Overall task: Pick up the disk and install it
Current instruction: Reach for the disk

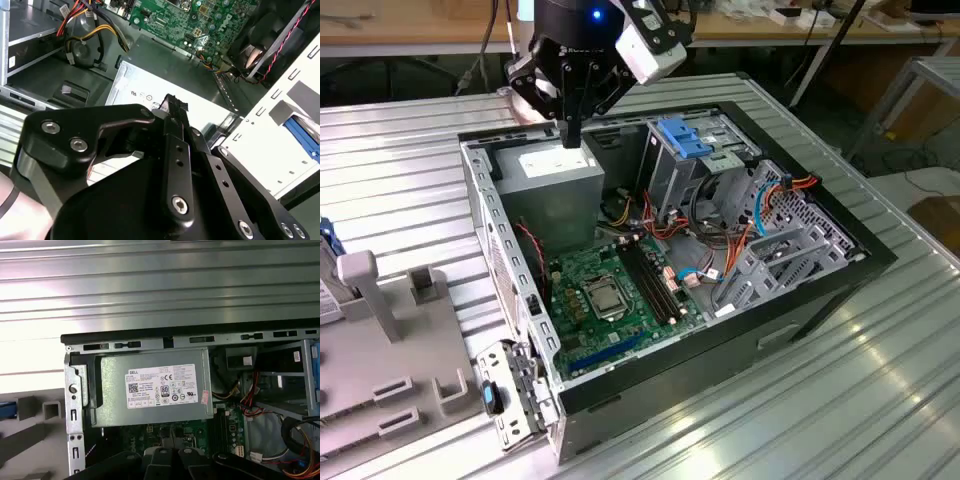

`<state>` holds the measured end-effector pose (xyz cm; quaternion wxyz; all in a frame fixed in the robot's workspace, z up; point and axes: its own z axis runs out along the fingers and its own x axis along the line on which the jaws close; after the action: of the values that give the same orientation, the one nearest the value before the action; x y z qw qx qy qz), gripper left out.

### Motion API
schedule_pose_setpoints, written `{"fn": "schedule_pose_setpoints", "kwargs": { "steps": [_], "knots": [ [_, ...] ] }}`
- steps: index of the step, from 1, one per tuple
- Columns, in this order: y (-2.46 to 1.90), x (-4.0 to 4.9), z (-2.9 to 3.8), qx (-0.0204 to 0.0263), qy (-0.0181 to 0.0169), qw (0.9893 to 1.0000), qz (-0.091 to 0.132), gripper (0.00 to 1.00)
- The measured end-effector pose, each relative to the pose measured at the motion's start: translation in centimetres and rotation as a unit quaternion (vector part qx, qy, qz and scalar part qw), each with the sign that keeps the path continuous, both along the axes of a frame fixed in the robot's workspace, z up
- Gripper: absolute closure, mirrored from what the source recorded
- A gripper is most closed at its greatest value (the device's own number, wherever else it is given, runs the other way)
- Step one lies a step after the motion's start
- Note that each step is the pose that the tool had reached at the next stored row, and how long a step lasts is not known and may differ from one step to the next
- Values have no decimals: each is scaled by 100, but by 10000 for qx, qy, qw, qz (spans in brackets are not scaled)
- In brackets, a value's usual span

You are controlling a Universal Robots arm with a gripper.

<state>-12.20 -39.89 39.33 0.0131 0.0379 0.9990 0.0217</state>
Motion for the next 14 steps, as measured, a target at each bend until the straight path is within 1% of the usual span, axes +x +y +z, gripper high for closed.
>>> {"fn": "schedule_pose_setpoints", "kwargs": {
  "steps": [14],
  "knots": [
    [0, -132, 0, 0, 0, 10000, 0, 89]
  ]
}}
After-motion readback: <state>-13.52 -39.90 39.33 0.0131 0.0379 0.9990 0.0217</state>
